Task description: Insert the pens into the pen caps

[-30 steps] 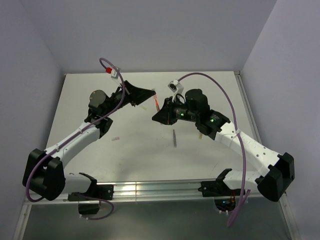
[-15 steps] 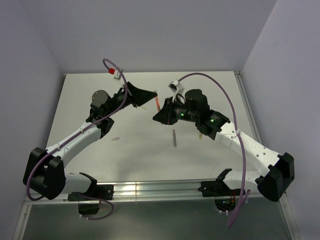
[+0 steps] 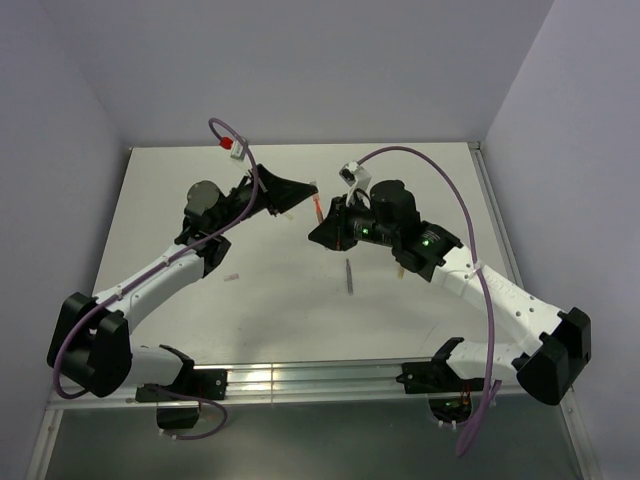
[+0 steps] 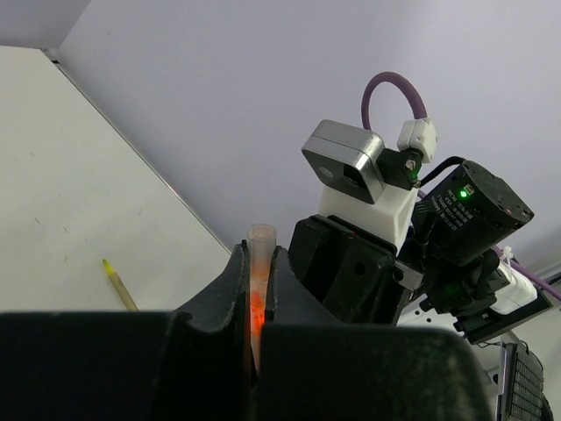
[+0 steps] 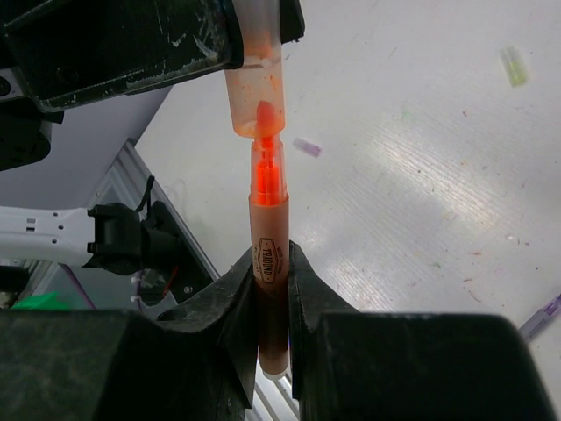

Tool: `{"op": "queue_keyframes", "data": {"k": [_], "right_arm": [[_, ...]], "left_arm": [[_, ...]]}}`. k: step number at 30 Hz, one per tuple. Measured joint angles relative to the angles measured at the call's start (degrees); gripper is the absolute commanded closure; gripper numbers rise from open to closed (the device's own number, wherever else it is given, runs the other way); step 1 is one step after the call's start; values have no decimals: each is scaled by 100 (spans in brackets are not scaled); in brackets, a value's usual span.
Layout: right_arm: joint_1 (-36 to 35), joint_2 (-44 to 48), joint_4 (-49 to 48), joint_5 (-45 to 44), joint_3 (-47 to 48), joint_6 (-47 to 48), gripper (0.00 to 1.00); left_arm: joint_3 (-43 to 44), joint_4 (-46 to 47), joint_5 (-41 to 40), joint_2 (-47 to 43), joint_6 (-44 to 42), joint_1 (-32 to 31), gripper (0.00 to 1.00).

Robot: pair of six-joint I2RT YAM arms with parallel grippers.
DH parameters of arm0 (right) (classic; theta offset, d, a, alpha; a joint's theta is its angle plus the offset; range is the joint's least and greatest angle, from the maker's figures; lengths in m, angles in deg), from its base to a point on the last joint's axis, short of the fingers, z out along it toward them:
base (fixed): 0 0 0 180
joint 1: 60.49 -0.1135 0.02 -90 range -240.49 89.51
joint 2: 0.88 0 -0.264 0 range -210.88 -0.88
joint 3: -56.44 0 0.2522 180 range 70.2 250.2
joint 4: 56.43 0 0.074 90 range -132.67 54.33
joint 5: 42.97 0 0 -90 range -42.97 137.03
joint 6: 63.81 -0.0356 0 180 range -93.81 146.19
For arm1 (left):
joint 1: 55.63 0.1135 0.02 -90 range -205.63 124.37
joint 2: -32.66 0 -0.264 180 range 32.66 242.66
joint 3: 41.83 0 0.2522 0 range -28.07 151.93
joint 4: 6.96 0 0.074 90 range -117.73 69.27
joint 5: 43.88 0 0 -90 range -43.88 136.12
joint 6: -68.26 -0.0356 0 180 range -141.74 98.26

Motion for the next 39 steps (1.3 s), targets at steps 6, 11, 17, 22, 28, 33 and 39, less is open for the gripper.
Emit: {"op": "queue_keyframes", "data": {"k": [6,11,17,22,28,33,39], "right_arm": [[-4,35,129,-133,0,4,100],[-4,90,190,-227,0,24,100],[-13,125,282,-332,0,37,100],[-11,168,221,-479,0,55,100],[-13,214,271,-538,-2,98,100],[-13,214,273,-551,-2,125,100],[-13,251,269,-568,-13,129,100]], "left_arm": [[0,2,-153,61,-4,-111,100],[0,0,-284,61,-11,-184,100],[2,-55,-385,61,-160,-256,100],[2,-221,-358,61,-214,-352,100],[15,-251,-354,59,-245,-393,100],[15,-245,-352,61,-243,-396,100],[15,-205,-378,61,-240,-435,100]]}}
